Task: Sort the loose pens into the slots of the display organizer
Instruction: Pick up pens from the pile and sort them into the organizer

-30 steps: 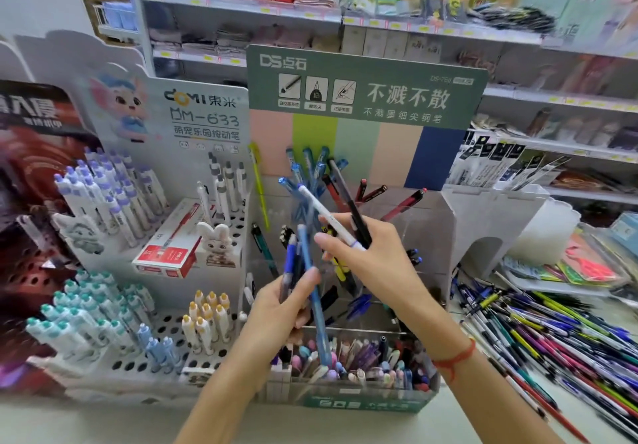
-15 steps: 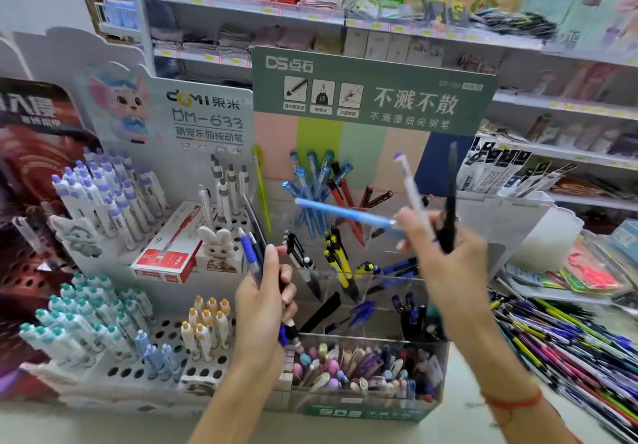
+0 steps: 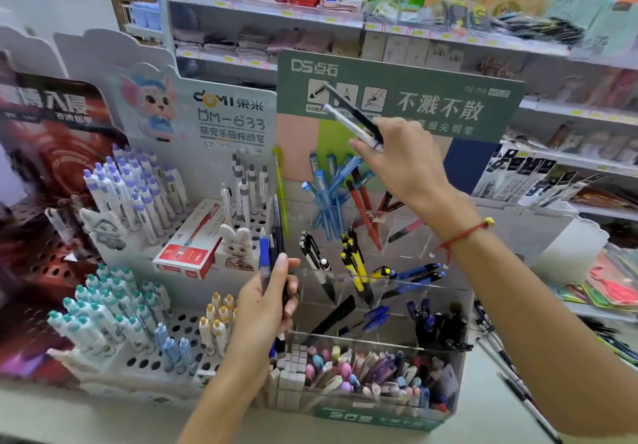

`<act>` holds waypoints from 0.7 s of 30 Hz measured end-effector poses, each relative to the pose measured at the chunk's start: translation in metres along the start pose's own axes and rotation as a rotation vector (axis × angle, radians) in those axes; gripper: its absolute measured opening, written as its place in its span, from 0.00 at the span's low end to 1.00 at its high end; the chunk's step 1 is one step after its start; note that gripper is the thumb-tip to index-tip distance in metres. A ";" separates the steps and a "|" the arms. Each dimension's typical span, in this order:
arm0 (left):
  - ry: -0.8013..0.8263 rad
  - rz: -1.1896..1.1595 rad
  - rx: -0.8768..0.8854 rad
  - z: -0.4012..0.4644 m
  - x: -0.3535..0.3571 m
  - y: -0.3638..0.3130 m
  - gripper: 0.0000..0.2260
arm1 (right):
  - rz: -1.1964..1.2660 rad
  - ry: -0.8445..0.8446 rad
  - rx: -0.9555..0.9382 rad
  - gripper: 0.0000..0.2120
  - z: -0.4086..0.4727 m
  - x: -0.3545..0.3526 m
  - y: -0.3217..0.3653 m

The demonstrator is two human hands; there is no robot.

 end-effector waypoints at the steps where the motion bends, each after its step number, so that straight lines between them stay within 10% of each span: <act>1: 0.005 0.000 -0.007 0.001 -0.001 0.000 0.10 | -0.002 0.028 -0.010 0.16 0.004 0.002 0.002; 9: 0.011 -0.036 -0.030 0.004 -0.005 0.003 0.11 | -0.075 0.172 -0.050 0.12 0.008 0.041 0.019; 21: 0.008 -0.017 -0.012 0.003 -0.014 0.001 0.12 | 0.108 -0.097 0.027 0.18 -0.015 0.042 0.013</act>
Point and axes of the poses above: each hand's wrist, its own z-axis towards the middle knuckle, its own x-axis out of the palm, y = z × x, the point moved 1 cm from there along z, towards the middle knuckle, and after that the axes turned 13 degrees about -y, right-handed, at the moved point
